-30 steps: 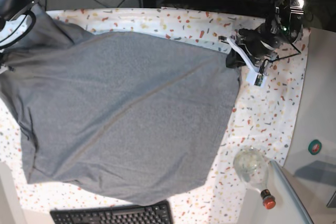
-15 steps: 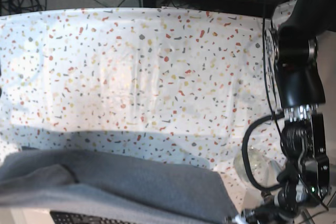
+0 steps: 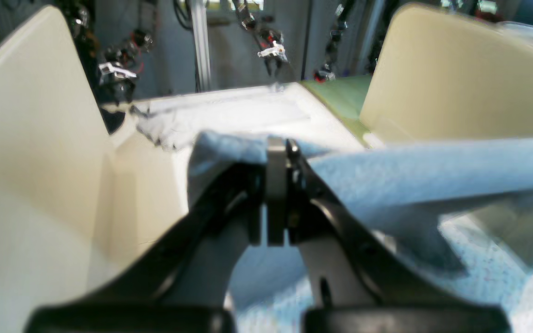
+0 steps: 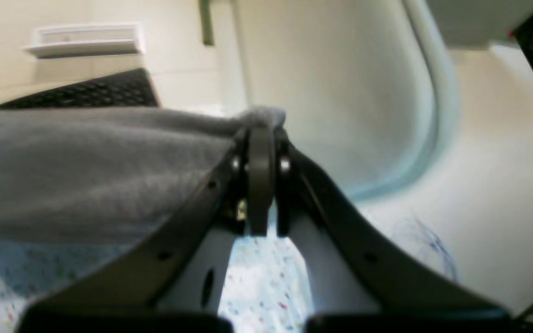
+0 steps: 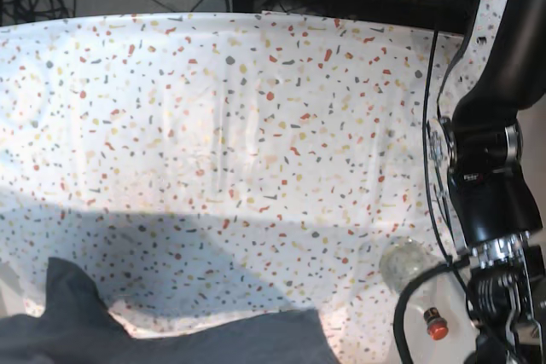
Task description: Layout the t-shirt on the table in an organized manner, then fold the t-shirt properly
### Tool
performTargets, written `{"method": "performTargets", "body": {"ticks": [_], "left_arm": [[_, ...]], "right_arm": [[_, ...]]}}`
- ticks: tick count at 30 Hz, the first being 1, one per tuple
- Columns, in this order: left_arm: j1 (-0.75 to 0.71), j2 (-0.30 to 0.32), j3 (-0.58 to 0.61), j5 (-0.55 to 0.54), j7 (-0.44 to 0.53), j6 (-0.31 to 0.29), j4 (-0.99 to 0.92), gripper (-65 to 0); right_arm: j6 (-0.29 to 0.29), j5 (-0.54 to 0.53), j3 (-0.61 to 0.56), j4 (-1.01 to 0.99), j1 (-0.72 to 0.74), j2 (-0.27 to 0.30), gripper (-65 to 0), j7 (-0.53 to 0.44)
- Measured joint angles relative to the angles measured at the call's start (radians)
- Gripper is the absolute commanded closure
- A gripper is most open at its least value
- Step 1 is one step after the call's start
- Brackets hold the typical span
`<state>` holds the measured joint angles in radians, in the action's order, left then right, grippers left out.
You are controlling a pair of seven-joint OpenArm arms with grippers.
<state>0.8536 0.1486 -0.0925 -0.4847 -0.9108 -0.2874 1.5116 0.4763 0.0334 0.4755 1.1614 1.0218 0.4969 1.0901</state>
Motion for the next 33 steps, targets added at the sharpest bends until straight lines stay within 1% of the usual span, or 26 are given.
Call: {"method": "performTargets", "body": {"ticks": [2,4,6,9,10,11,12,13,14,15,17,19,21,23,26,31,33], "left_arm": [[-0.13,0.012,0.003,0.012,-0.013,0.0,0.066,0.0],[-0.28,0.027,0.007,0.011,-0.022,0.002,0.14,0.0],[-0.413,0.045,0.005,0.011,-0.018,0.003,0.195,0.0],[-0.632,0.046,0.002,0.013,0.004,0.006,0.231,0.0],[-0.708,0.045,0.003,0.017,0.001,0.005,0.229,0.0],[-0.777,0.042,0.005,0.025,-0.012,0.008,0.223,0.0],[-0.834,0.043,0.004,0.024,-0.005,0.006,0.221,0.0],[-0.894,0.042,0.006,0.021,0.027,0.003,0.22,0.0],[-0.942,0.043,0.006,0.021,0.067,0.004,0.221,0.0],[-0.983,0.045,0.005,0.017,0.13,0.002,0.219,0.0],[-1.036,0.046,0.003,0.013,0.222,0.0,0.19,0.0],[-1.068,0.05,0.009,0.015,0.256,0.0,0.121,0.0],[-1.091,0.057,0.01,0.018,0.269,0.003,0.054,0.0],[-1.115,0.058,0.002,0.024,0.306,0.01,0.008,0.0],[-1.133,0.06,0.003,0.02,0.348,0.007,-0.014,0.0],[-1.139,0.073,0.005,0.013,0.35,0.004,-0.021,0.0],[-1.139,0.072,0.009,0.013,0.35,0.003,-0.021,0.0]], "right_arm": [[0.005,-0.001,0.036,0.101,-0.147,-0.009,0.0,0.046],[0.008,0.0,0.069,0.175,-0.298,-0.031,0.0,0.063],[0.003,-0.013,0.096,0.229,-0.427,-0.051,0.0,0.046],[0.005,-0.011,0.169,0.292,-0.632,-0.113,0.0,0.029],[0.013,-0.011,0.195,0.312,-0.698,-0.141,0.0,0.034],[0.032,0.0,0.219,0.322,-0.755,-0.165,0.0,0.034],[0.06,0.002,0.238,0.335,-0.802,-0.183,0.0,0.018],[0.097,-0.006,0.254,0.34,-0.847,-0.197,0.0,-0.003],[0.113,0.0,0.27,0.342,-0.879,-0.209,0.0,-0.018],[0.119,-0.005,0.283,0.343,-0.897,-0.219,0.0,-0.02],[0.118,-0.008,0.298,0.343,-0.924,-0.229,0.0,-0.048],[0.118,-0.005,0.308,0.335,-0.942,-0.237,0.0,-0.056],[0.118,0.001,0.317,0.29,-0.945,-0.24,0.0,-0.08],[0.117,-0.004,0.319,0.227,-0.941,-0.243,0.0,-0.121],[0.116,0.0,0.318,0.138,-0.933,-0.243,0.0,-0.139],[0.115,0.0,0.313,0.058,-0.92,-0.237,0.0,-0.179],[0.116,0.002,0.313,0.035,-0.905,-0.237,0.0,-0.174]]}}
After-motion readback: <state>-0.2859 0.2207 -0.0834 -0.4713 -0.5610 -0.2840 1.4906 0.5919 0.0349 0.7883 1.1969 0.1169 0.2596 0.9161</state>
